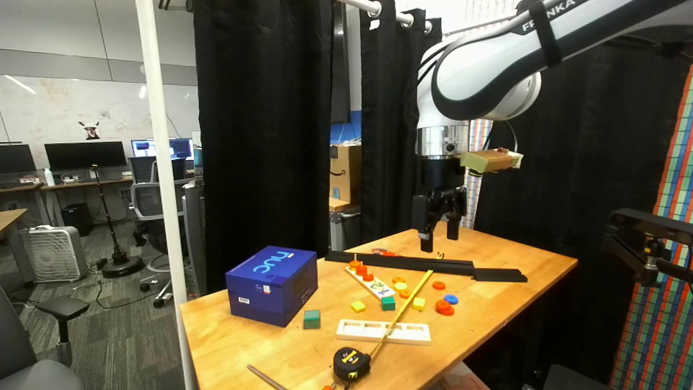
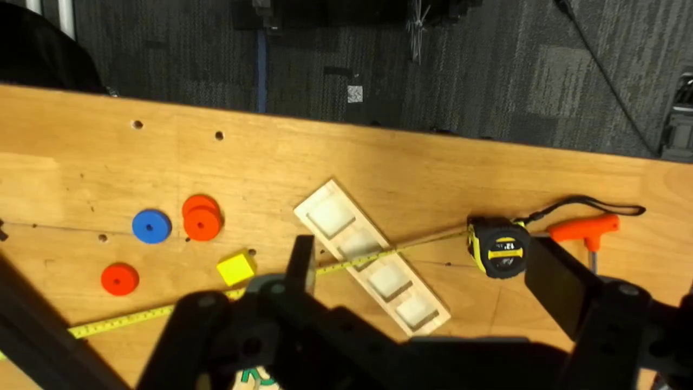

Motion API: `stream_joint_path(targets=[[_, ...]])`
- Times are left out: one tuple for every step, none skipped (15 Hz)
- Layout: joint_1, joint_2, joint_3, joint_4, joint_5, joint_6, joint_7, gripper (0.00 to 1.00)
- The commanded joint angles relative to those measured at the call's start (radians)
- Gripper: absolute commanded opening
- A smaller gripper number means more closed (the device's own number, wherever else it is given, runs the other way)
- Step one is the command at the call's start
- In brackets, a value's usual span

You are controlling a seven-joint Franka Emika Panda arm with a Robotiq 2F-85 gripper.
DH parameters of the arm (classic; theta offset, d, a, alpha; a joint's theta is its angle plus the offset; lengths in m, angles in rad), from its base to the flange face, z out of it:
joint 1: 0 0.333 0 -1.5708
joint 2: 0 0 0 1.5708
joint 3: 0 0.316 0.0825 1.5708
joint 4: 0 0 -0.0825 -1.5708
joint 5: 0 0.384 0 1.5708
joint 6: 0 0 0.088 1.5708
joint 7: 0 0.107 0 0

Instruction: Pick two orange rings on the object and put them on the table

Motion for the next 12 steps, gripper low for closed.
stream_joint_path(targets=[[0.001,0.123,0.037,0.202,-0.032,-0.023,0.061,1.0],[0.0,0.167,0.045,0.267,-0.031,-0.031,0.083,1.0],[-0.001,0.204,0.05,0.322,-0.033,-0.031,0.102,1.0],[-0.01,0.245,0.059,0.379,-0.03,-0.032,0.12,1.0],[-0.005,0.29,0.054,0.438,-0.034,-0.035,0.144,1.0],[-0.008,0.336,0.052,0.493,-0.036,-0.033,0.162,1.0],[-0.009,0.381,0.049,0.547,-0.041,-0.036,0.181,1.0],[-0.019,0.429,0.05,0.597,-0.046,-0.031,0.192,1.0],[-0.012,0.474,0.038,0.641,-0.055,-0.029,0.202,1.0],[-0.015,0.526,0.029,0.687,-0.065,-0.027,0.204,1.0],[-0.015,0.57,0.02,0.726,-0.083,-0.027,0.206,1.0],[-0.015,0.612,0.011,0.76,-0.098,-0.025,0.202,1.0]])
